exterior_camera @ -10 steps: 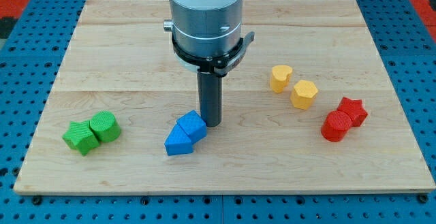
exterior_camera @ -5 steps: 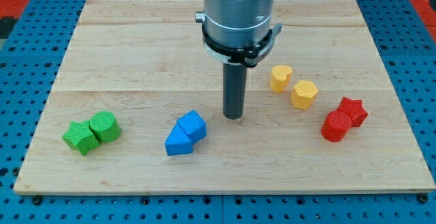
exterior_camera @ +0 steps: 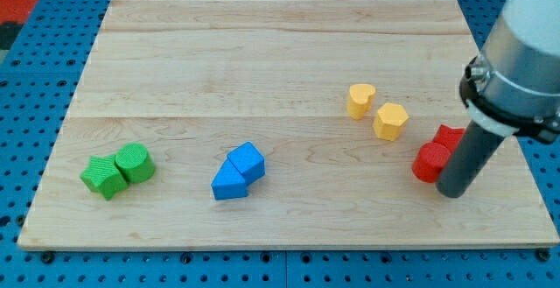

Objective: Move the red star to the top center

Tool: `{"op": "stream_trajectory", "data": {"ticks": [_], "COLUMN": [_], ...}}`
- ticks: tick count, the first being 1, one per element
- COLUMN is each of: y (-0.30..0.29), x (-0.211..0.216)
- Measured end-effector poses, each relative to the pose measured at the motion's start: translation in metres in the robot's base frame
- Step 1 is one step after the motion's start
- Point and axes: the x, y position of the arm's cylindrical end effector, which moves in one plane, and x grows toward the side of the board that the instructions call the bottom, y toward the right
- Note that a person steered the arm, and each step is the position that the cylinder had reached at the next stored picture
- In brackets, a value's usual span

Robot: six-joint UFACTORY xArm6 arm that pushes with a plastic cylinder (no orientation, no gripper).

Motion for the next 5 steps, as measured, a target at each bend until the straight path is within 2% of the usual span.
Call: {"op": "stream_trajectory", "data": {"ticks": [1, 2, 3, 4, 5], "y": [0.032, 0.038, 0.047, 0.023, 0.002], "x": [-0.015, -0.030, -0.015, -0.014, -0.044]}}
